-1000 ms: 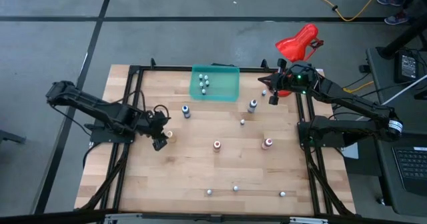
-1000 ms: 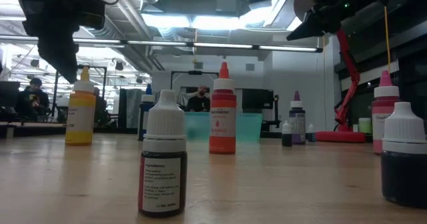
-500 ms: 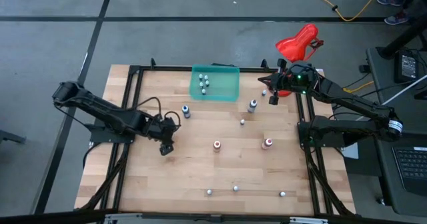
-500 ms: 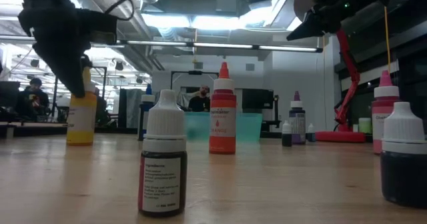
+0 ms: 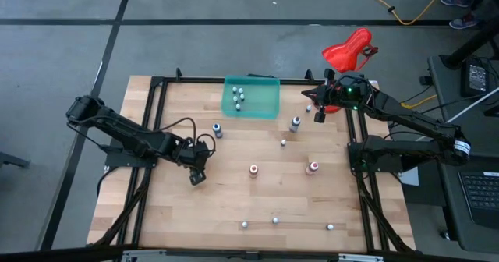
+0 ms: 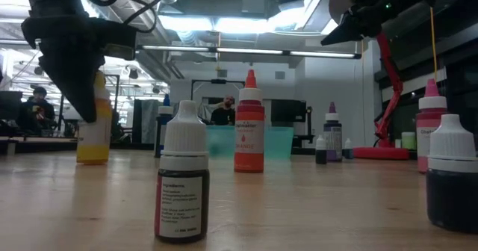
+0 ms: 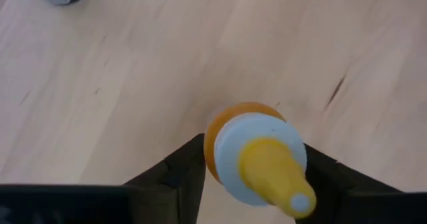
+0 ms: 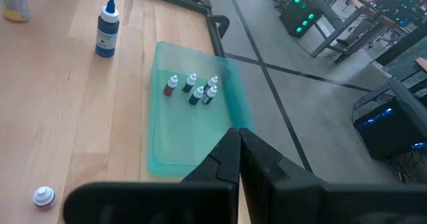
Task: Pick & Place food coloring
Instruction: Put the yellow food coloring bottle into the bin
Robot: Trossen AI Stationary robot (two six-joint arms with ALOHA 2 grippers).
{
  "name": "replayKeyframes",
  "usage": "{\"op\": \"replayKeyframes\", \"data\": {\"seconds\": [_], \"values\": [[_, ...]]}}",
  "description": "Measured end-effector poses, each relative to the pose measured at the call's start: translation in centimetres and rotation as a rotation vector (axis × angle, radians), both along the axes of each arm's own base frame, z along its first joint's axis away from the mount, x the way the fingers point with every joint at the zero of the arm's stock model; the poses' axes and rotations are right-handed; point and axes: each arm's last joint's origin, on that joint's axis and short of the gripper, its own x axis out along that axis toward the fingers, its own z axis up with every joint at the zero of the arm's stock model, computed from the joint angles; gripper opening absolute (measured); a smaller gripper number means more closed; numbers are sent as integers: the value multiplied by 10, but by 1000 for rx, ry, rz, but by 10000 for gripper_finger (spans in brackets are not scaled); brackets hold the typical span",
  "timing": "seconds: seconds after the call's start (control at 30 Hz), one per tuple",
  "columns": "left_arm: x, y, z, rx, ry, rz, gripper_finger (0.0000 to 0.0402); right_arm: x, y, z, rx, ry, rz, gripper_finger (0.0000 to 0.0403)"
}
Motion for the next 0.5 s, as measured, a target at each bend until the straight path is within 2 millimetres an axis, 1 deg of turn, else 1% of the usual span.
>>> {"op": "replayKeyframes", "data": {"seconds": [0.3, 0.37, 0.5], "values": [[6, -2, 3, -17, -71, 1, 175, 0, 0, 0, 0, 0, 0, 12], [7, -2, 4, -11, -87, 6, 167, 0, 0, 0, 0, 0, 0, 12], [11, 0, 9, 8, -124, 20, 134, 0, 0, 0, 0, 0, 0, 12]]}}
